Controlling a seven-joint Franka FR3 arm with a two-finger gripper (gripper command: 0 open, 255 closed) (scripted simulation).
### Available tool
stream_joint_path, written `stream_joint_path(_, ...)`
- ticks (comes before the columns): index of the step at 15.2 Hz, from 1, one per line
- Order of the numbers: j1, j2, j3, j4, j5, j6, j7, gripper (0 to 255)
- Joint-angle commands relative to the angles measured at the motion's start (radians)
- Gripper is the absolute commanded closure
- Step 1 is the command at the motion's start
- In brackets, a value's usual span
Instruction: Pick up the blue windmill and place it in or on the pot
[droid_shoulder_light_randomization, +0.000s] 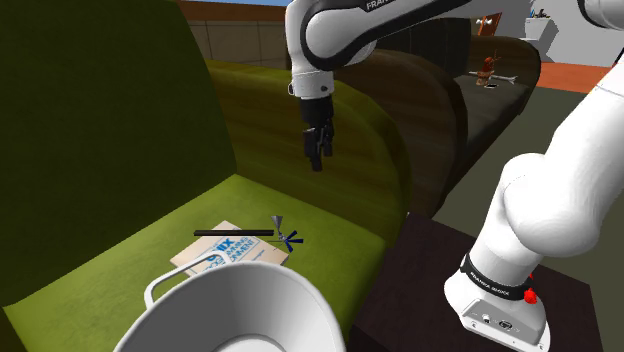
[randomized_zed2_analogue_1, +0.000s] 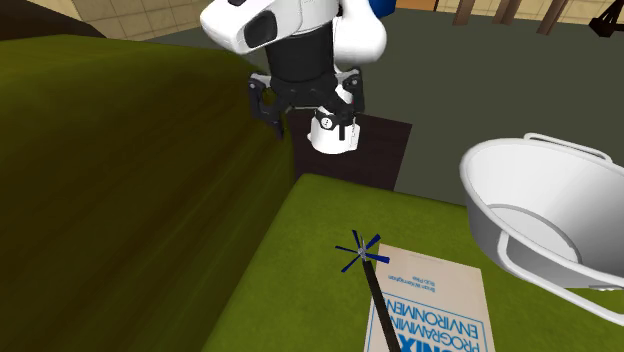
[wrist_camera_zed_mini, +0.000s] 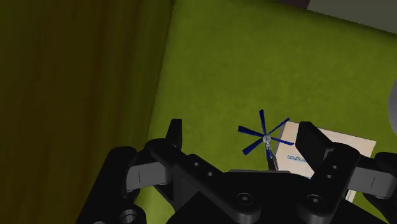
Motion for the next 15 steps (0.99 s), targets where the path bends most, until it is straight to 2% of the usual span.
stream_joint_path(1, 0.012, 0.086, 0.010, 0.044, 0.018, 0.097, -0.012, 0)
stream_joint_path(8, 0.056, 0.347, 0.054, 0.224, 0.012, 0.139, -0.028, 0)
stream_joint_path(15, 0.108, 0.612, 0.090, 0.456, -0.015, 0.133, -0.037, 0)
